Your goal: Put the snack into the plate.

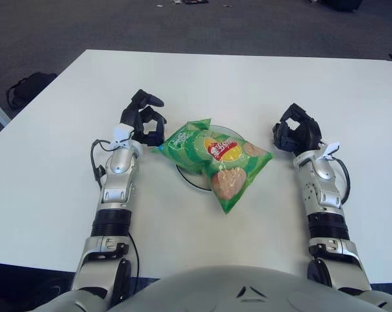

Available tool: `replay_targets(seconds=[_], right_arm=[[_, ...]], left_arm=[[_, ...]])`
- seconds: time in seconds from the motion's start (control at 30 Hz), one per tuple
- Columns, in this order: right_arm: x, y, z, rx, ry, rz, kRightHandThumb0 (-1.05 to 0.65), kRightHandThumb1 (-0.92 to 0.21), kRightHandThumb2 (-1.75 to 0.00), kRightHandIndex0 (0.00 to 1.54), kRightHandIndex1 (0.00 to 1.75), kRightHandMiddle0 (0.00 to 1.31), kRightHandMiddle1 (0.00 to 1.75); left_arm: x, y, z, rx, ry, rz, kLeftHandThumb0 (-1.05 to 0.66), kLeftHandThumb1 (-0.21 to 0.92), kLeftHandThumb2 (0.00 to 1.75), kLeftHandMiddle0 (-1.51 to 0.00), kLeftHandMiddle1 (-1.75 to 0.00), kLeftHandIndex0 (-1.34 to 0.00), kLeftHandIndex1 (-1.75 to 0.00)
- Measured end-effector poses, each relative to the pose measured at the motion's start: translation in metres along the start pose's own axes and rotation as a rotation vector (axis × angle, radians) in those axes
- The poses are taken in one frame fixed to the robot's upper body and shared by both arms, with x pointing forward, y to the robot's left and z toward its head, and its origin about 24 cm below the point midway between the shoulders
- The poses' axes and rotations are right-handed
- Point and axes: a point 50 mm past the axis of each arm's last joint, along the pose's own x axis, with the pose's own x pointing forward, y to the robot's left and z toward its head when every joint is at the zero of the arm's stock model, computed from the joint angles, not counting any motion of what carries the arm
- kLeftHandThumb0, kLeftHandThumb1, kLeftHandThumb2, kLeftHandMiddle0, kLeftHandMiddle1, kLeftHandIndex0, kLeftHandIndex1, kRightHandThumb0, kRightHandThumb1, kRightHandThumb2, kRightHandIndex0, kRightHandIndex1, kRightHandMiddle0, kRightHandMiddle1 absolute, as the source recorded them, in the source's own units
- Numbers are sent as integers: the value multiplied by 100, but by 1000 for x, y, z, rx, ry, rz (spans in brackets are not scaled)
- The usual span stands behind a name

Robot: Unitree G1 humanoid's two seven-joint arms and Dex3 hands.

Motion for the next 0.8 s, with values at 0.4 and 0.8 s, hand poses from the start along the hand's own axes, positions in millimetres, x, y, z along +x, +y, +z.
replay_targets(seconds=[0.4, 0.8], right_arm=[[0, 1, 2, -6, -35, 8, -56, -14, -154, 135, 175, 77, 175], [1, 9, 4, -24, -57, 77, -58, -10, -159, 137, 175, 81, 175]], left_arm=[[-4, 5, -8, -45, 55, 89, 0, -8, 175, -94, -168, -68, -175], [-7, 3, -6, -44, 8, 52, -51, 20, 145, -140, -175, -70, -175]])
